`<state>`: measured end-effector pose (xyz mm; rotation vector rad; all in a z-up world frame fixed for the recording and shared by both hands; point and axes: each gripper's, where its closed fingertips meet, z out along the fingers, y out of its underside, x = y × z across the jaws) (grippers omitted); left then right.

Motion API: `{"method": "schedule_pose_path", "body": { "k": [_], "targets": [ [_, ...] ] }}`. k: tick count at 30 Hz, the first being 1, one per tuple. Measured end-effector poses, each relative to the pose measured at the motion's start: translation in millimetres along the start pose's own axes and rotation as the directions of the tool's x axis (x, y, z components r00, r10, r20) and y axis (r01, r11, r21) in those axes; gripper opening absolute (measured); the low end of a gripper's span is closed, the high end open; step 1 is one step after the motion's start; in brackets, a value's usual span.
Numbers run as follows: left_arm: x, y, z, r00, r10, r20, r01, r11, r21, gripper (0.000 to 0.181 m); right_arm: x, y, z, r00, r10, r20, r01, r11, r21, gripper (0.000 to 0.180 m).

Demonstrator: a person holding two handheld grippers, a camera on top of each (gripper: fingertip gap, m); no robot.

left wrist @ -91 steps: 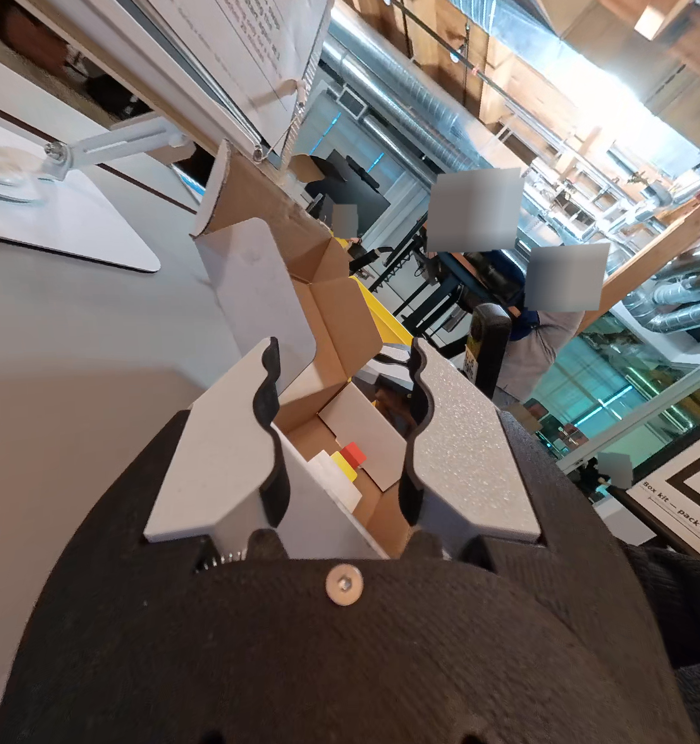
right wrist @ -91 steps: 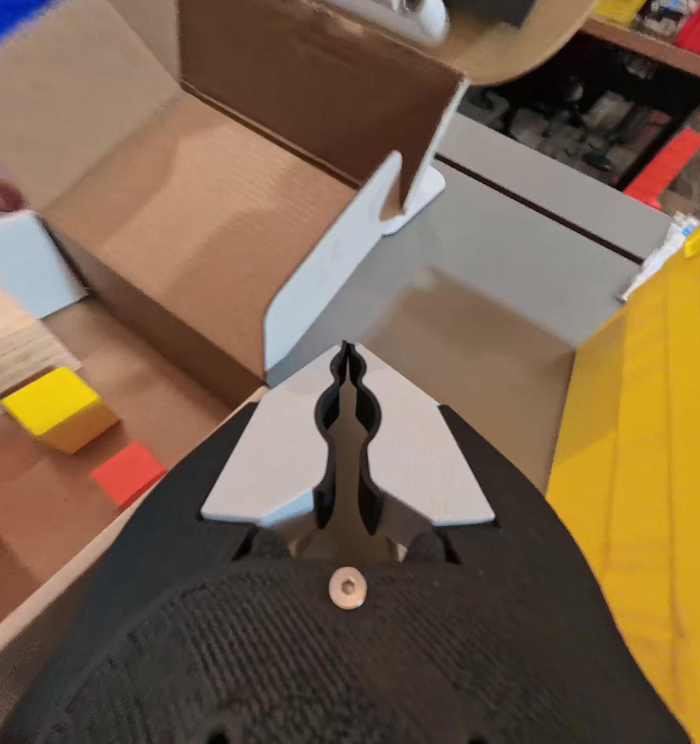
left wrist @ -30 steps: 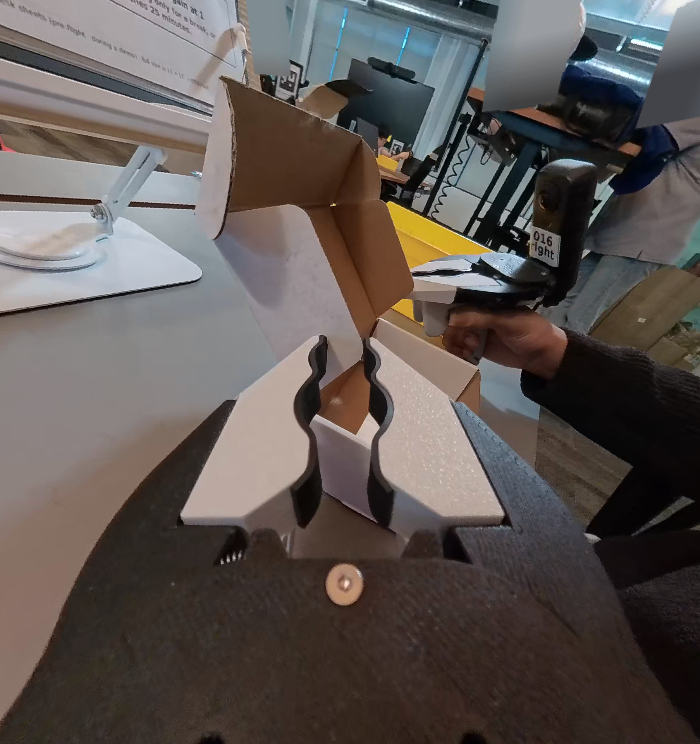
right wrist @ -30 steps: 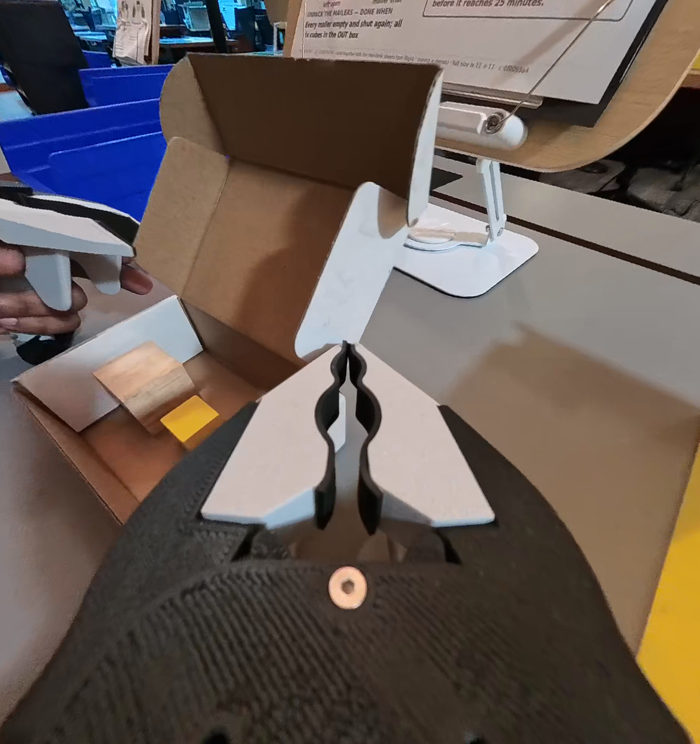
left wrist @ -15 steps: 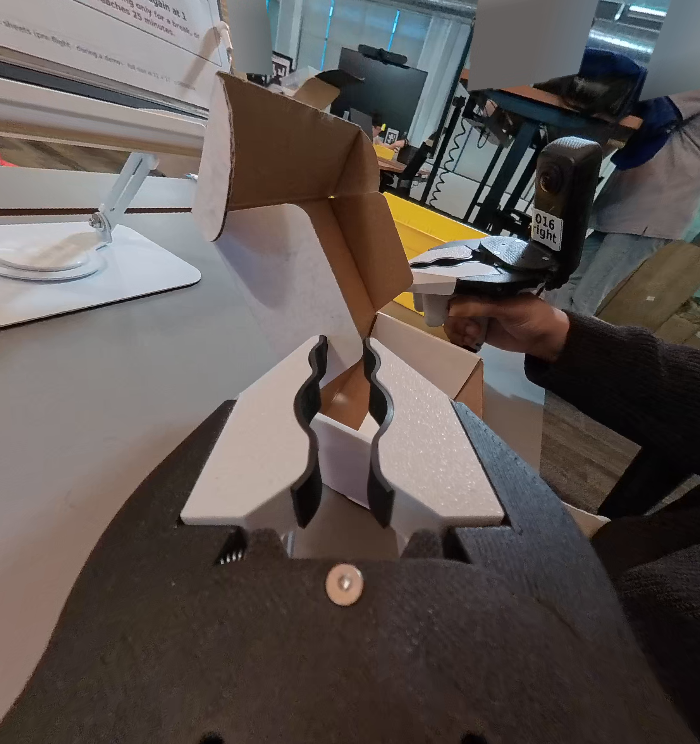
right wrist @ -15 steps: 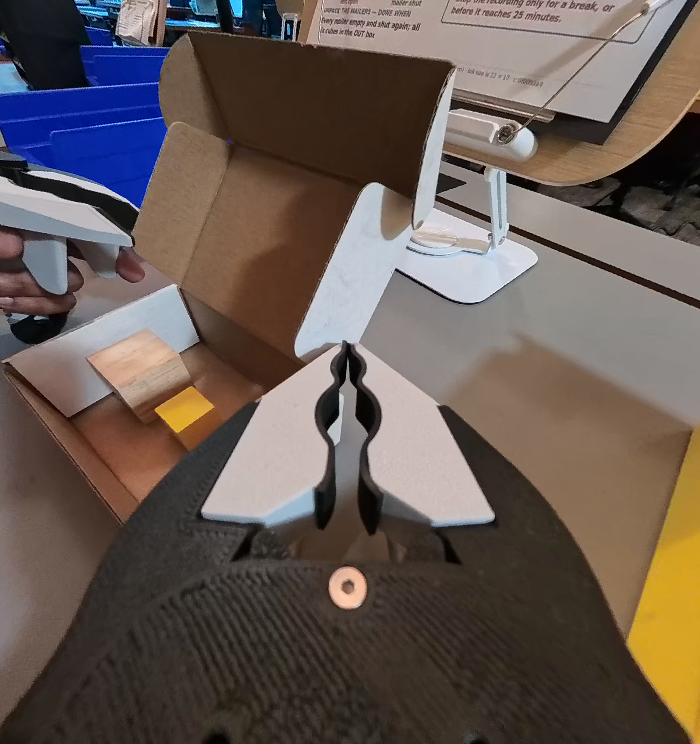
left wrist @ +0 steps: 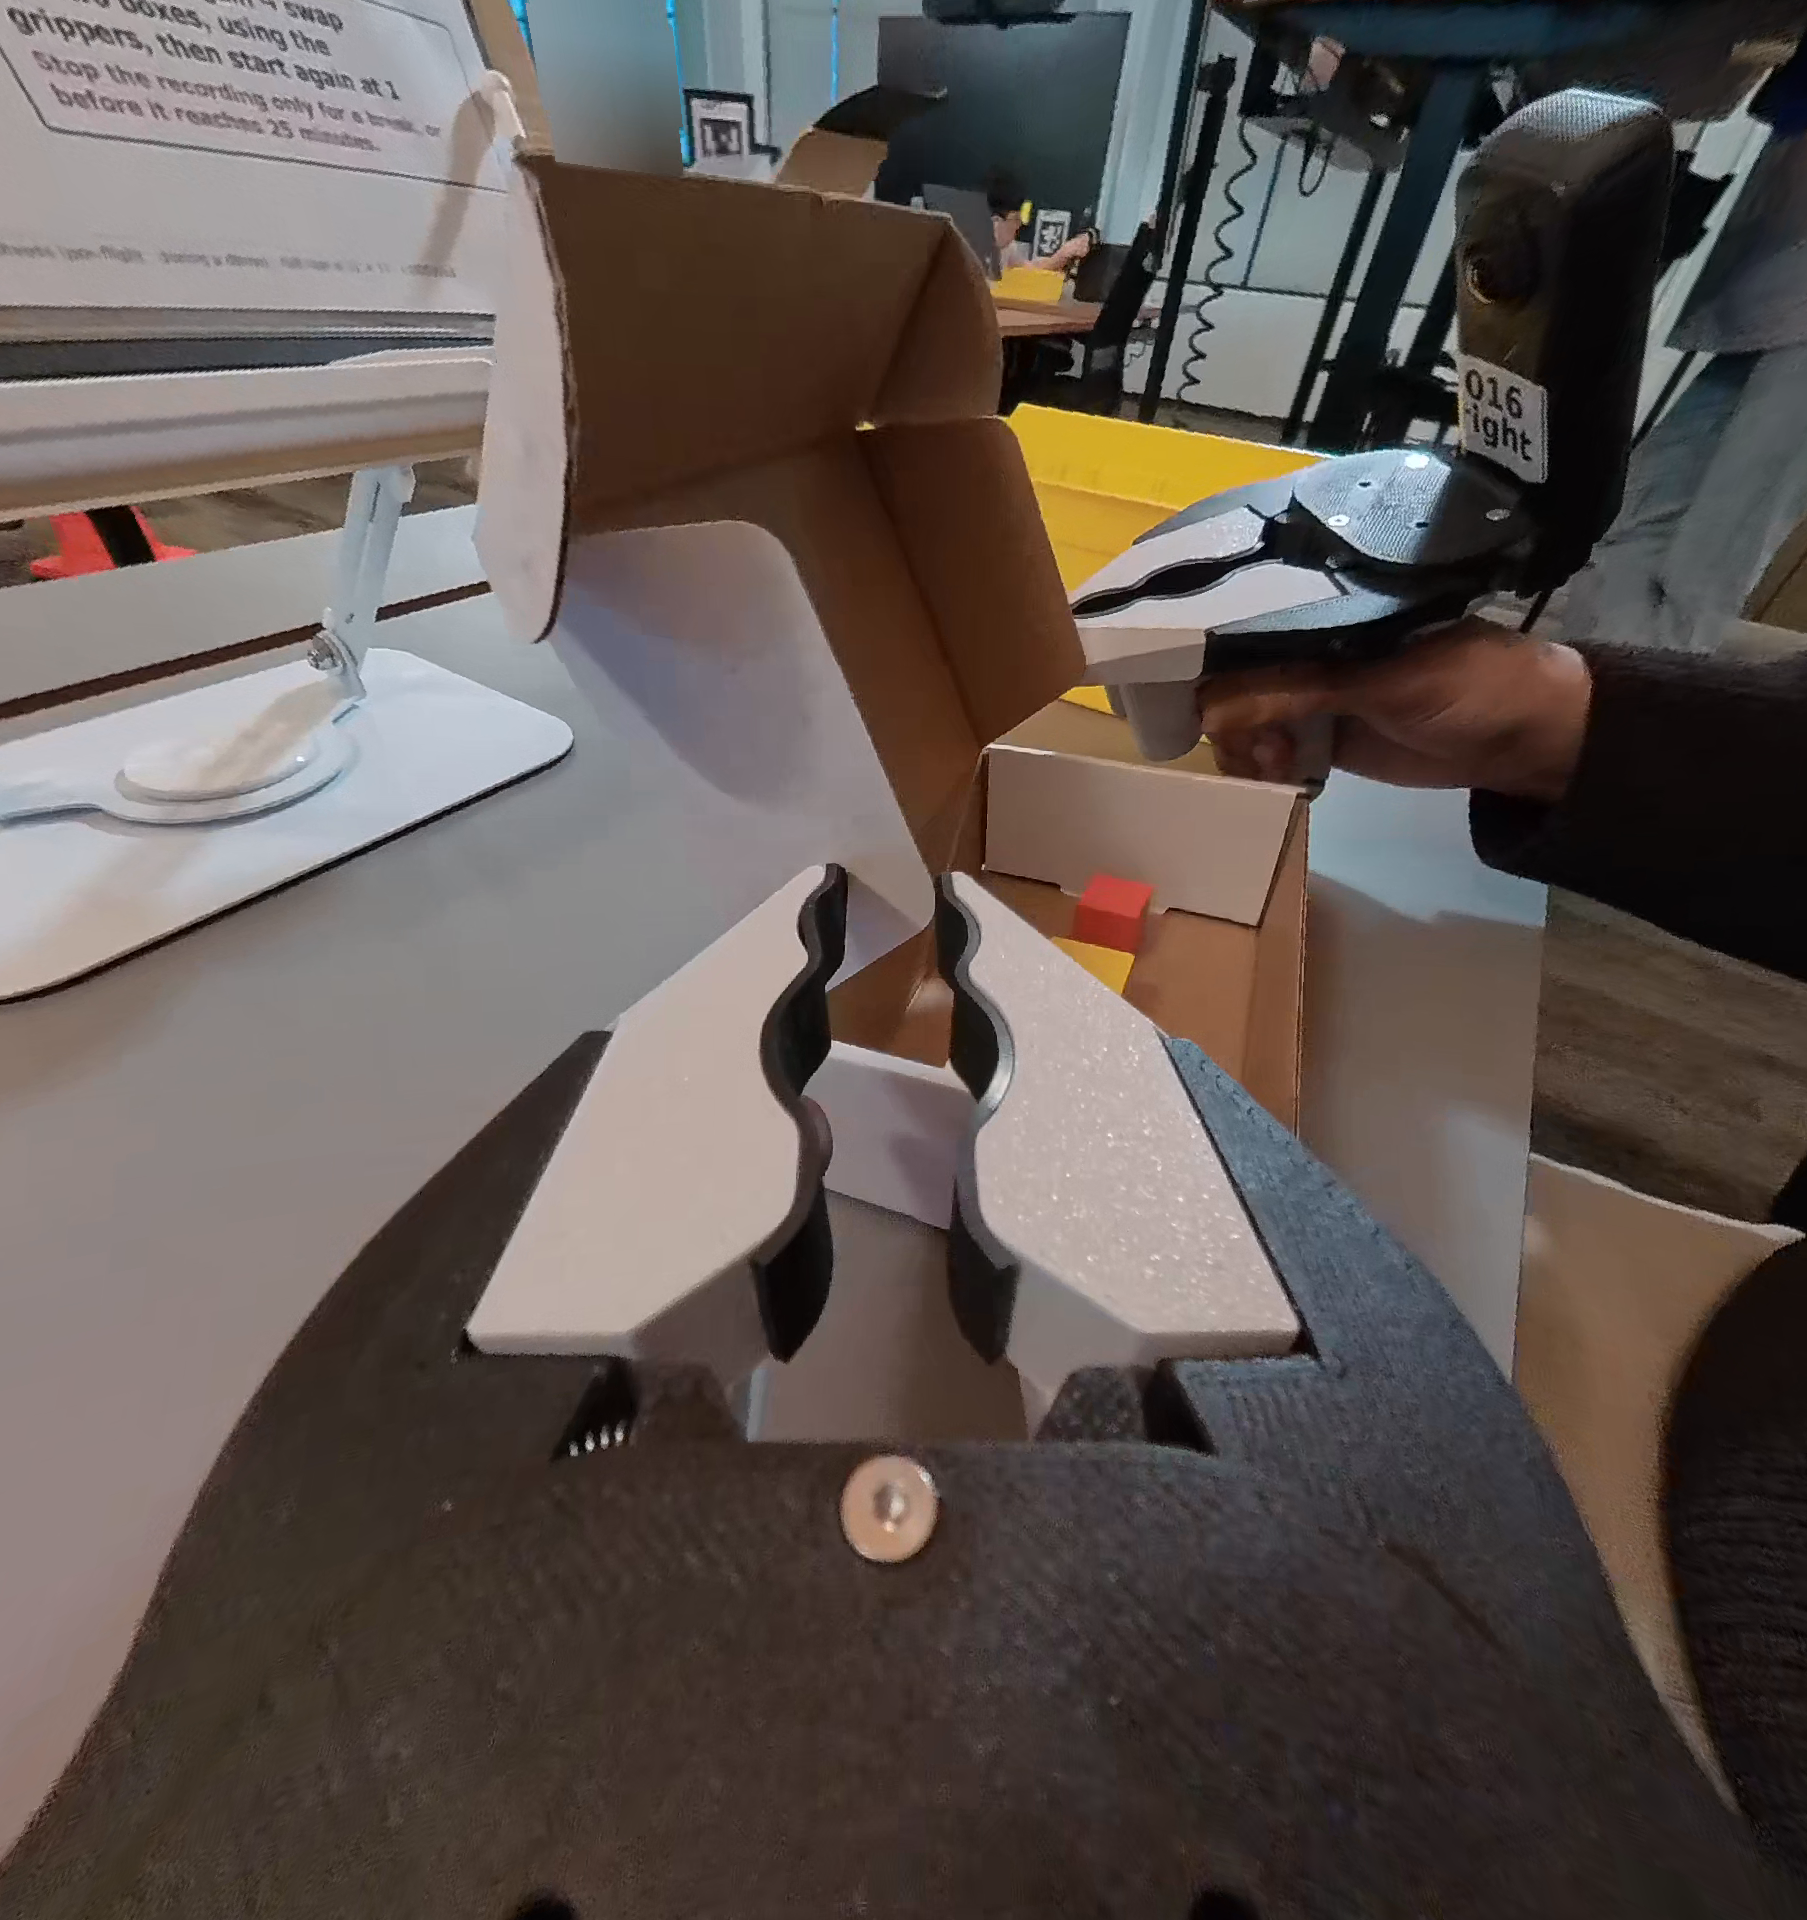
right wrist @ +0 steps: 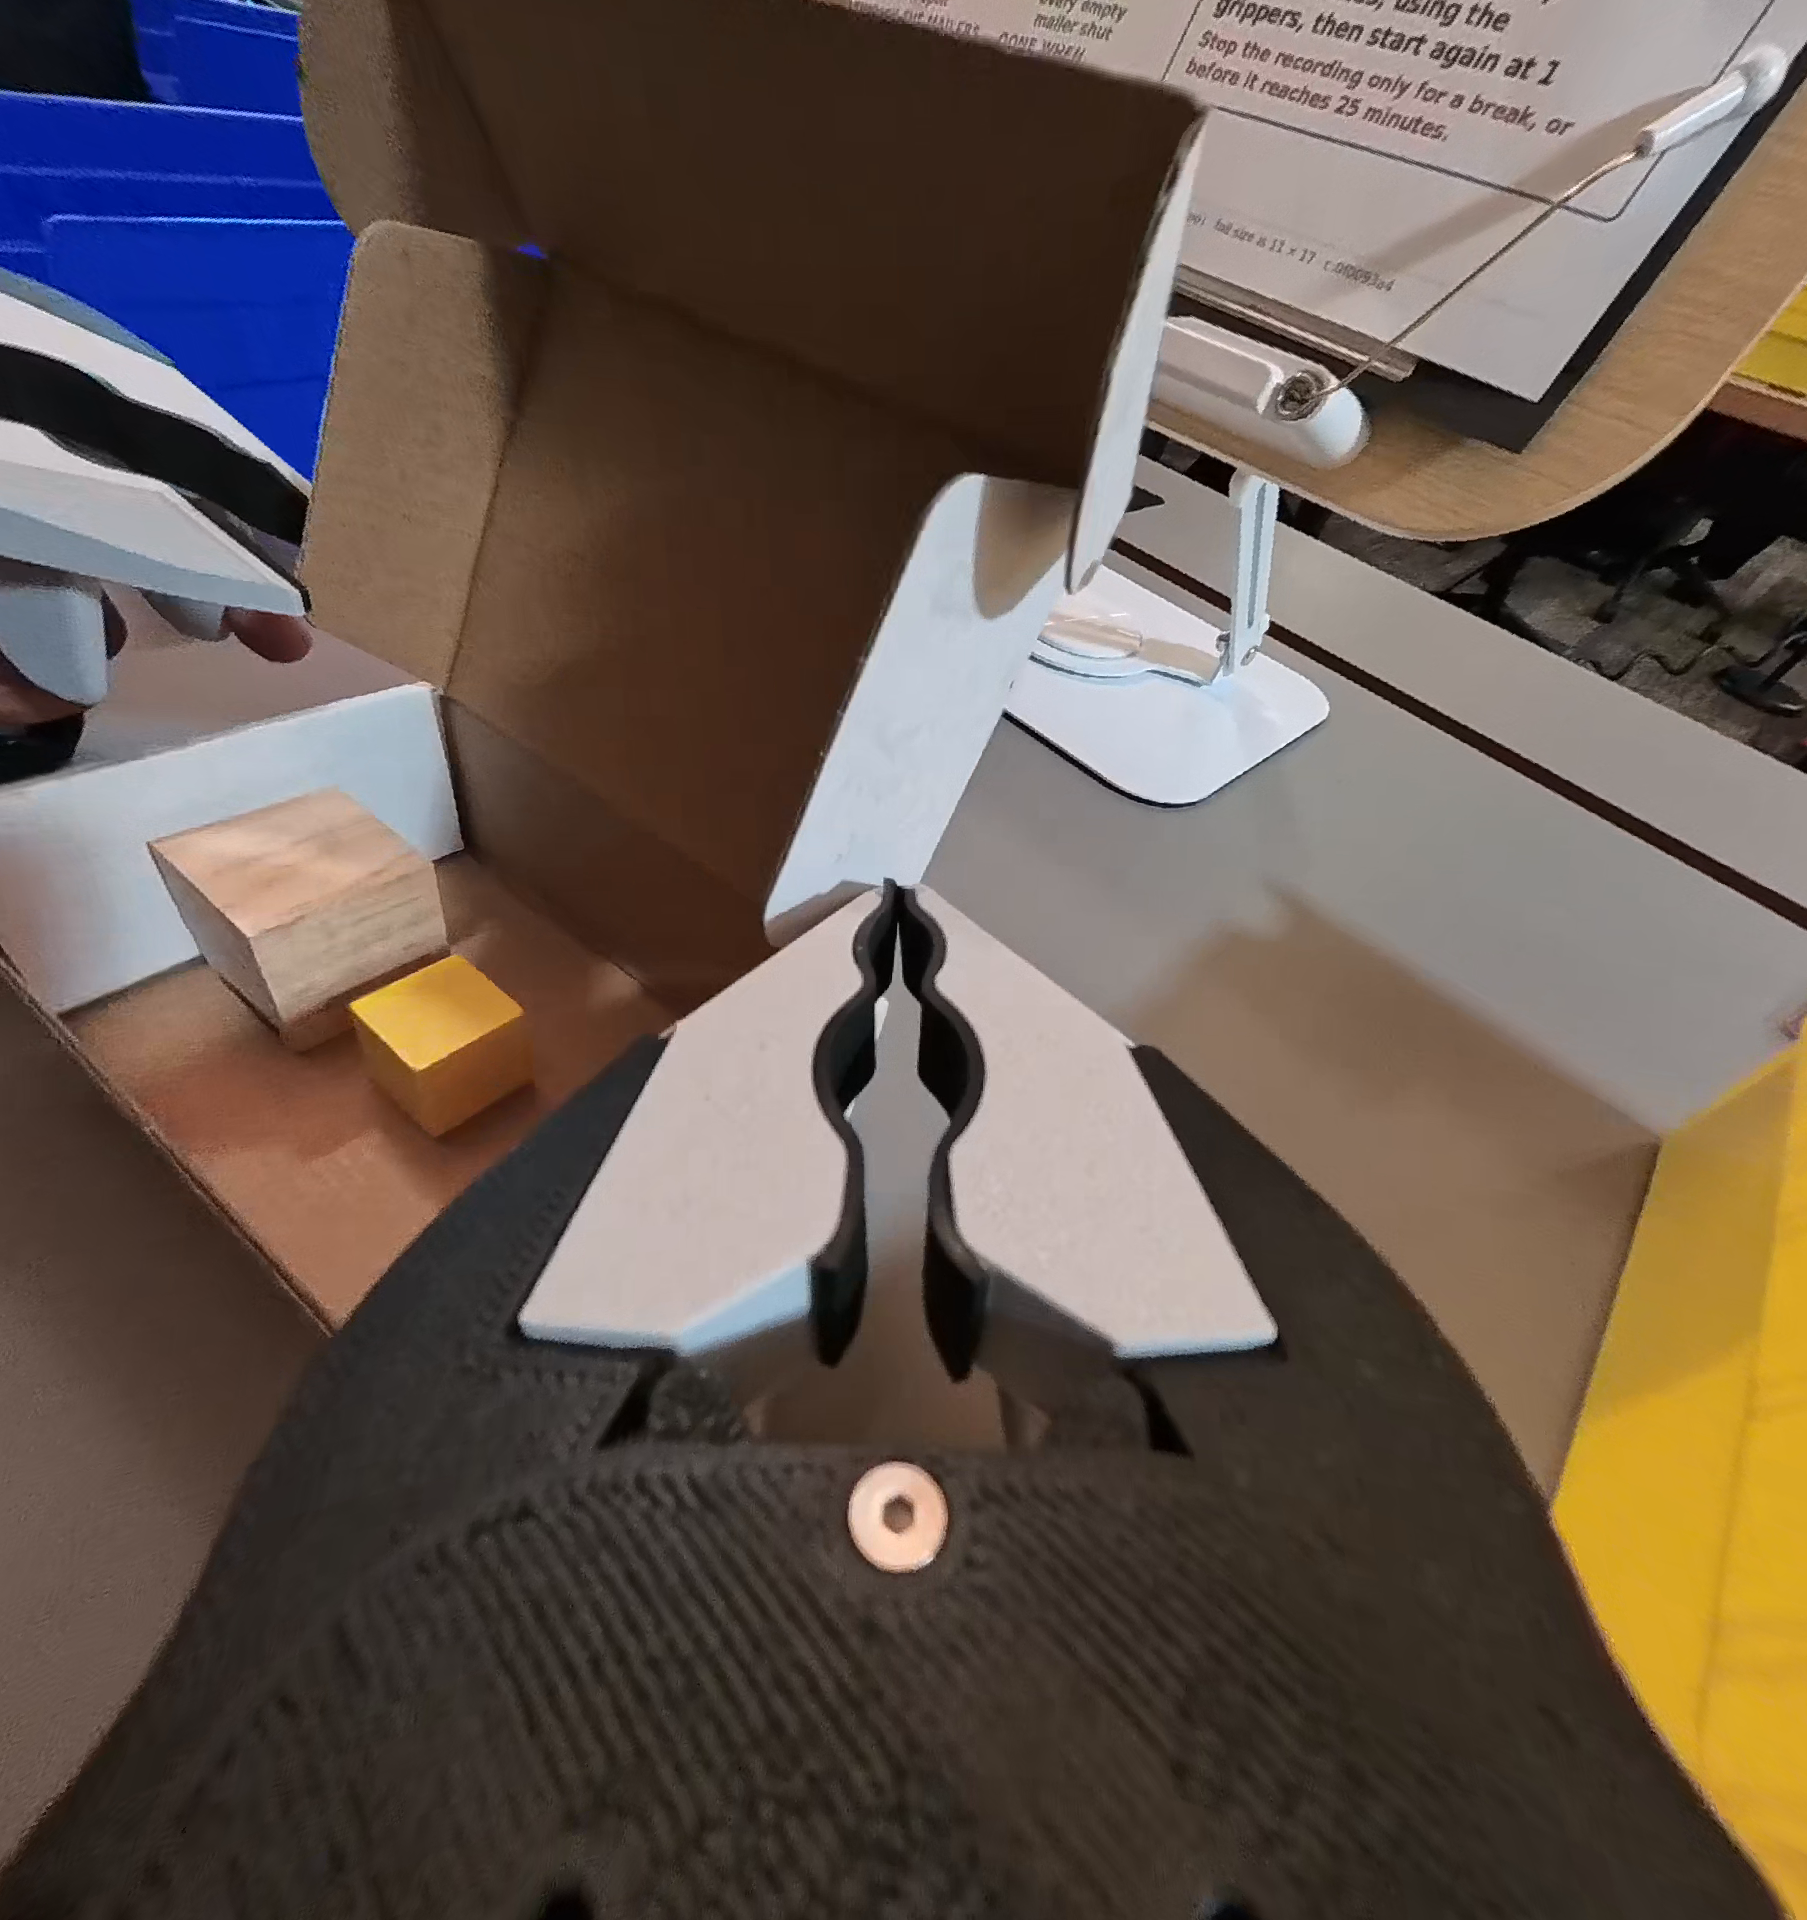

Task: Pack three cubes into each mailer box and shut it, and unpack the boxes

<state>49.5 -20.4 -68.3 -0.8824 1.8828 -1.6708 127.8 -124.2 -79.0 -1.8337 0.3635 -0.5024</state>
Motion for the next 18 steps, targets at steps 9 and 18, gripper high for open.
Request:
{"method": "schedule_pose_path", "body": {
  "k": [9,18],
  "targets": [
    [3.2,3.1,-2.9,0.996,0.085,-0.008,-0.085,0.996,-0.023,0.015,0.2,0.6,-0.1,1.000,-0.002,0.004,0.002,1.000,-0.001,0.000],
    [16.3,13.1,-6.4,0.962,0.269,-0.049,-0.272,0.960,-0.066,0.014,-3.3,4.2,-6.9,1.000,-0.007,0.011,0.007,0.999,-0.040,0.000]
  ]
}}
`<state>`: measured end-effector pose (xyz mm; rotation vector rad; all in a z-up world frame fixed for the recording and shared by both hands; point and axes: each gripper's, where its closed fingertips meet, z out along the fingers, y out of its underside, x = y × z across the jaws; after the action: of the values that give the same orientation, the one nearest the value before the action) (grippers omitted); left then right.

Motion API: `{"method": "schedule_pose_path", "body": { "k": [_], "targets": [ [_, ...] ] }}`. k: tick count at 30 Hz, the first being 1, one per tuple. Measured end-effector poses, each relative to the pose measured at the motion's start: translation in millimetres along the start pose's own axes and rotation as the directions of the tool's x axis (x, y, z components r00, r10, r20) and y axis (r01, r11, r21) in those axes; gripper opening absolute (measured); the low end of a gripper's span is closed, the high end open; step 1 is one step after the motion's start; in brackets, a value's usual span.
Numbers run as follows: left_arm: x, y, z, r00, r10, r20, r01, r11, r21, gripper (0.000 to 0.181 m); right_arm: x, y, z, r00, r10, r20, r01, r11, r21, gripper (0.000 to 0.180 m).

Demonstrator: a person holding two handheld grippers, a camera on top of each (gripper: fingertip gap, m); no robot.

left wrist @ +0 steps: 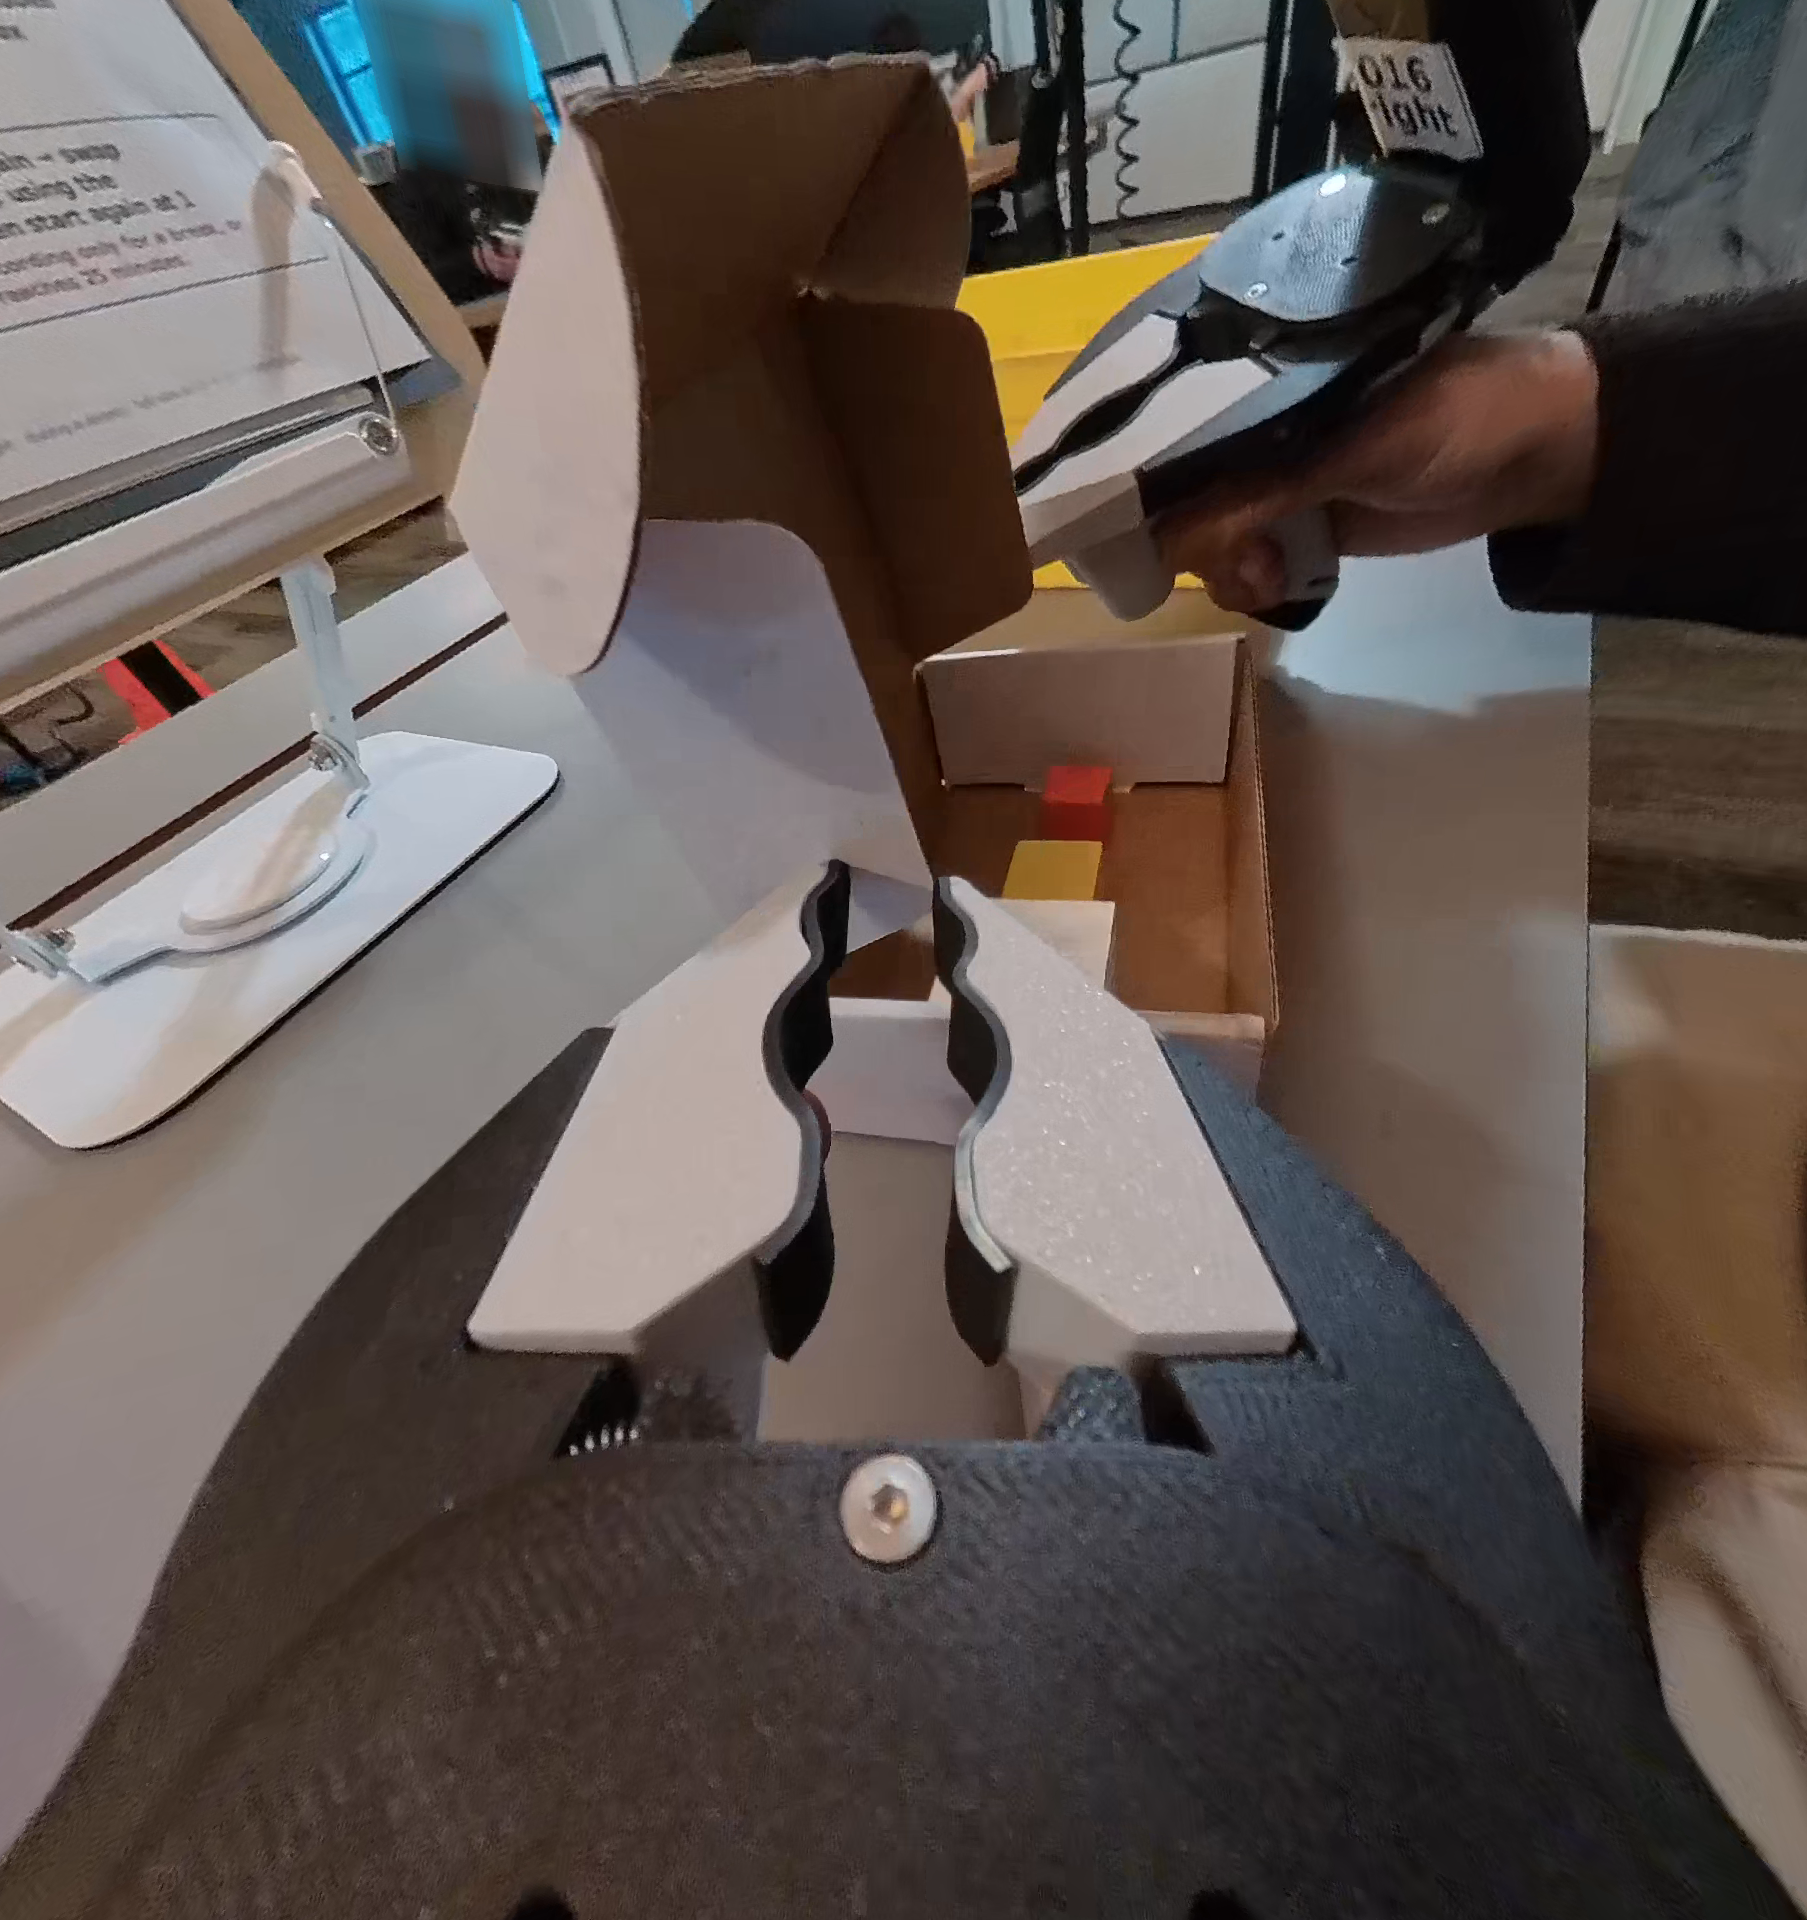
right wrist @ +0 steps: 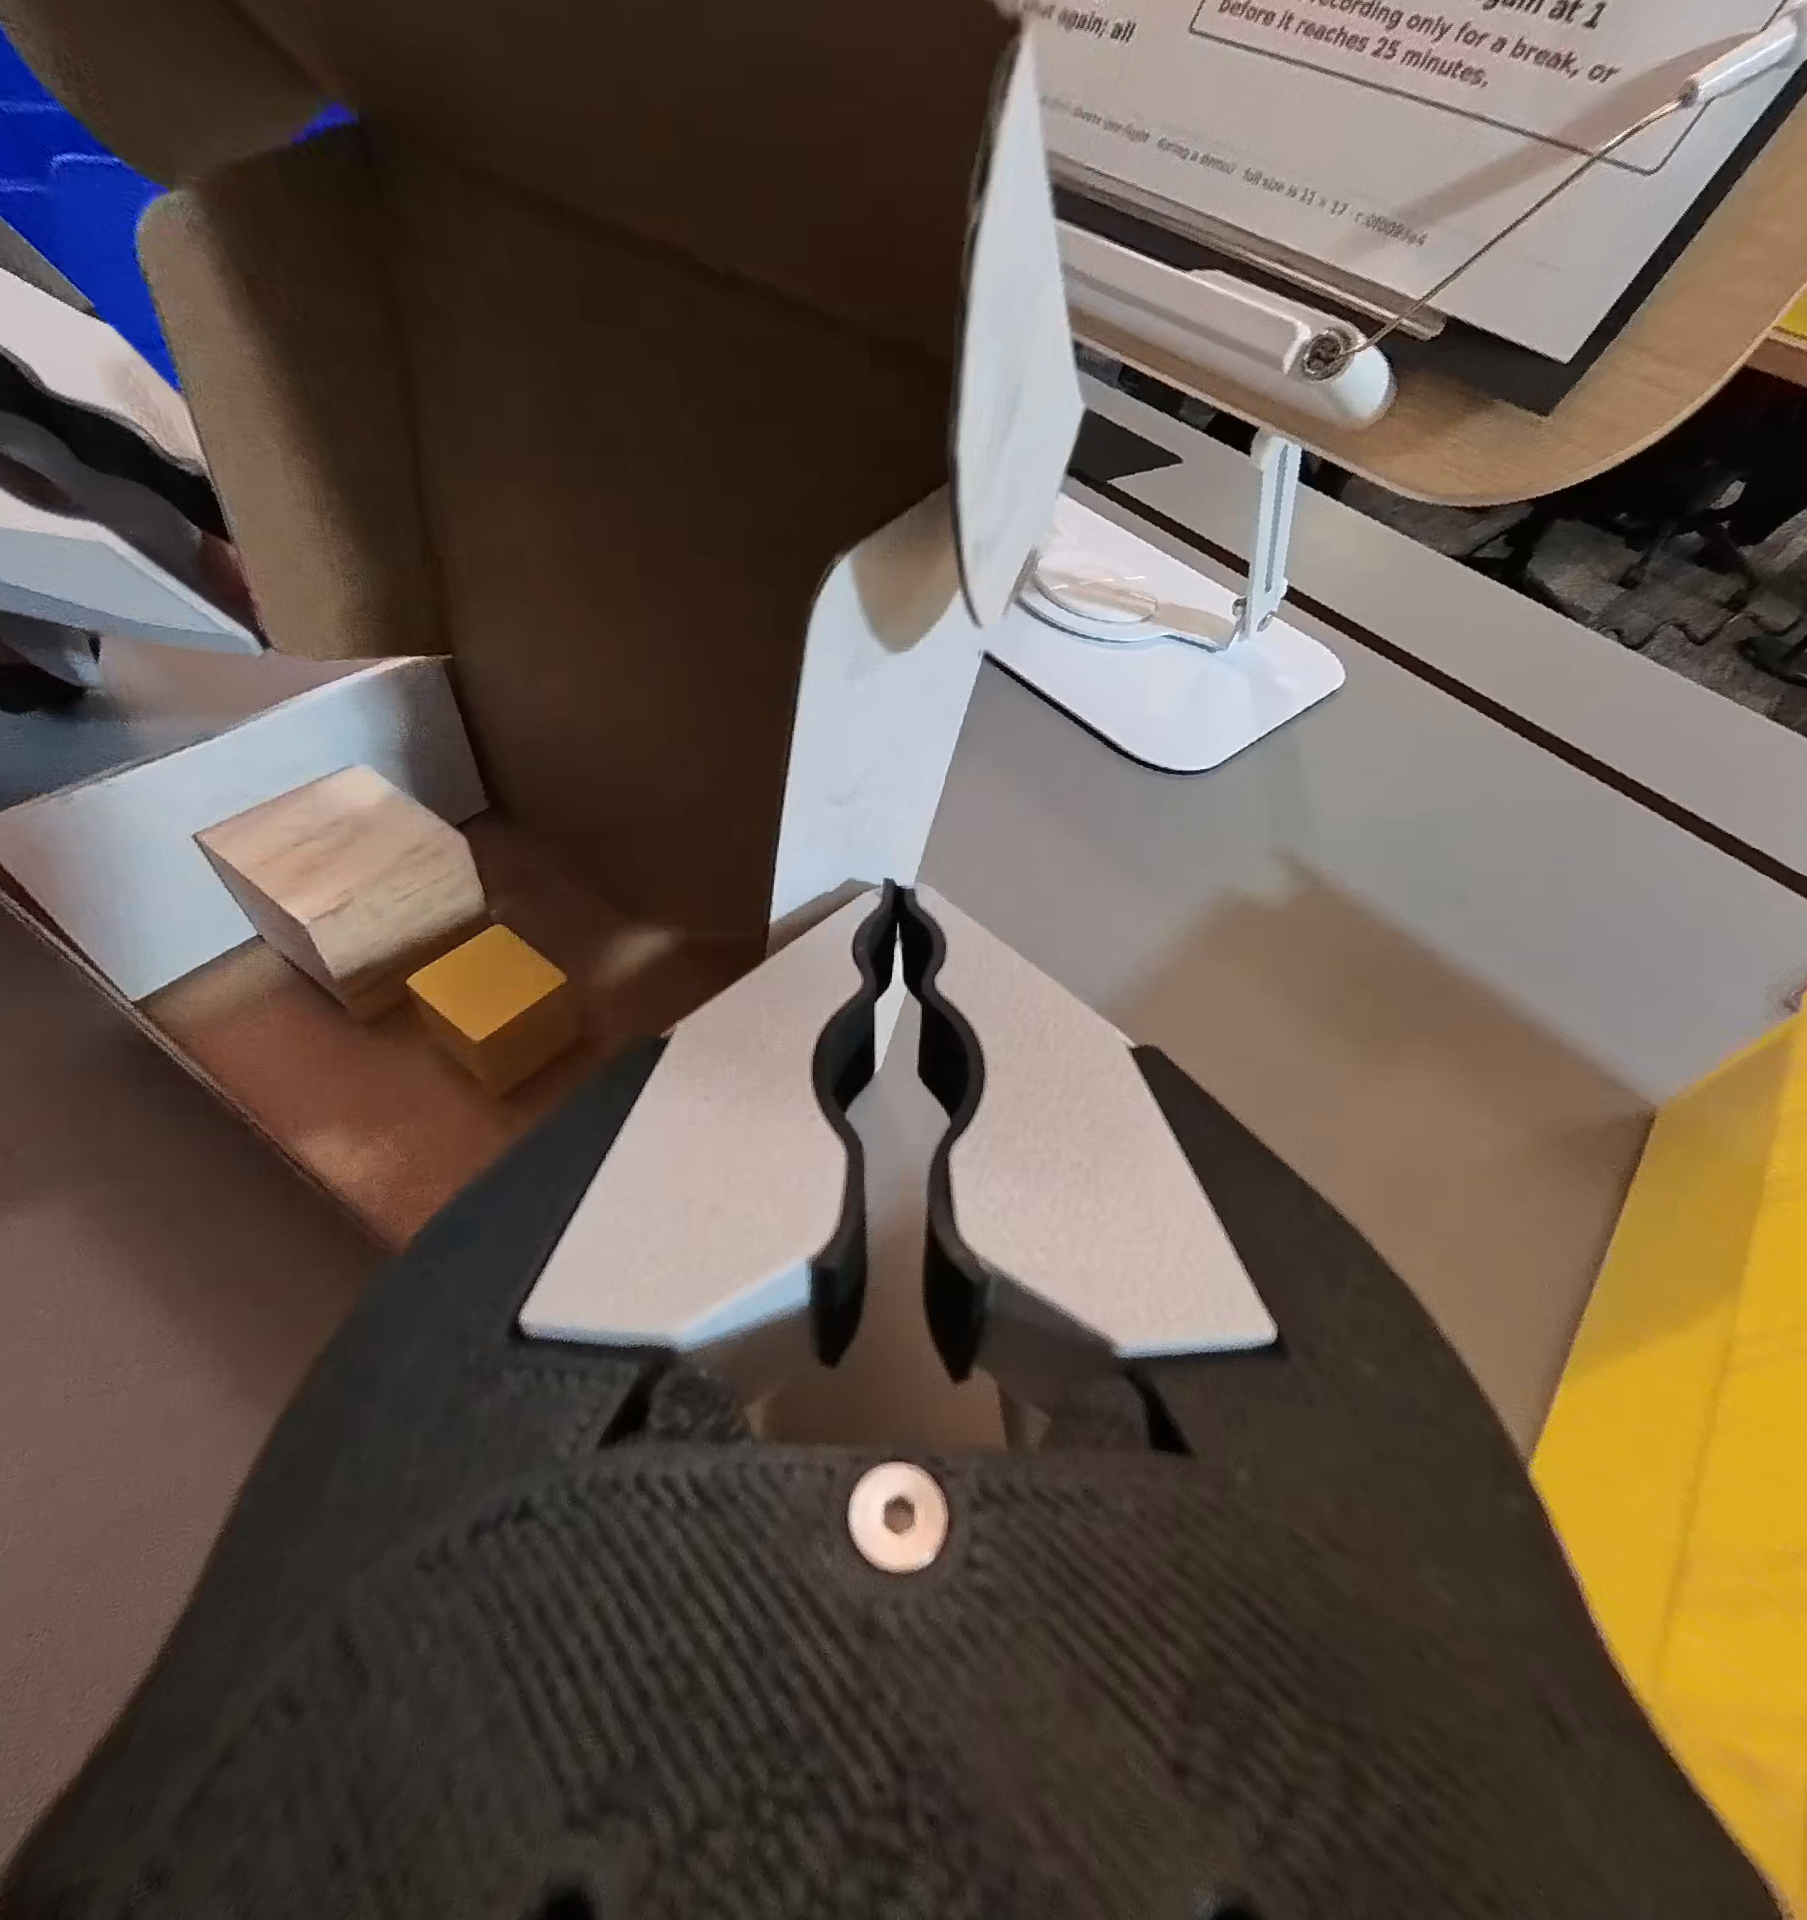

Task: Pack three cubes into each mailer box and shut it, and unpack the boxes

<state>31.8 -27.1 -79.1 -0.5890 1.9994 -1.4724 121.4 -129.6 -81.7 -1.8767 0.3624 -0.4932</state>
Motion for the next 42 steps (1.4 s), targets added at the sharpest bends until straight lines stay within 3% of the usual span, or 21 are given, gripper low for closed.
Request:
{"method": "schedule_pose_path", "body": {
  "k": [2,8,14,22,26,31,42],
  "targets": [
    [1.0,2.3,-0.5,1.000,0.017,-0.002,-0.017,1.000,-0.013,0.000,-1.6,2.4,-1.1,1.000,0.004,0.001,-0.004,1.000,-0.018,0.000],
    [7.1,8.0,-1.7,0.999,0.033,-0.036,-0.035,0.998,-0.051,0.000,-3.5,8.6,-7.2,1.000,0.016,-0.018,-0.017,0.999,-0.051,0.000],
    [3.7,14.0,-6.1,0.999,0.018,-0.036,-0.021,0.996,-0.083,0.002,-0.8,1.7,-22.8,0.997,0.076,-0.032,-0.075,0.997,0.014,0.000],
    [-22.0,9.7,-14.2,0.996,-0.018,0.085,0.022,0.999,-0.042,0.000,17.4,-10.4,-32.7,0.968,0.240,-0.078,-0.230,0.966,0.118,0.000],
    [-29.9,-6.2,-16.2,0.987,-0.097,0.125,0.090,0.994,0.064,0.010,20.0,-16.4,-38.5,0.945,0.321,-0.057,-0.308,0.936,0.167,0.000],
    [-28.9,-15.9,-13.9,0.980,-0.164,0.116,0.149,0.980,0.129,0.032,3.1,-20.1,-42.6,0.952,0.305,0.025,-0.305,0.937,0.171,0.003],
    [-20.7,-15.9,-7.7,0.984,-0.153,0.095,0.141,0.982,0.127,0.025,-14.0,-15.9,-37.0,0.964,0.247,0.095,-0.258,0.957,0.131,0.000]
  ]
}}
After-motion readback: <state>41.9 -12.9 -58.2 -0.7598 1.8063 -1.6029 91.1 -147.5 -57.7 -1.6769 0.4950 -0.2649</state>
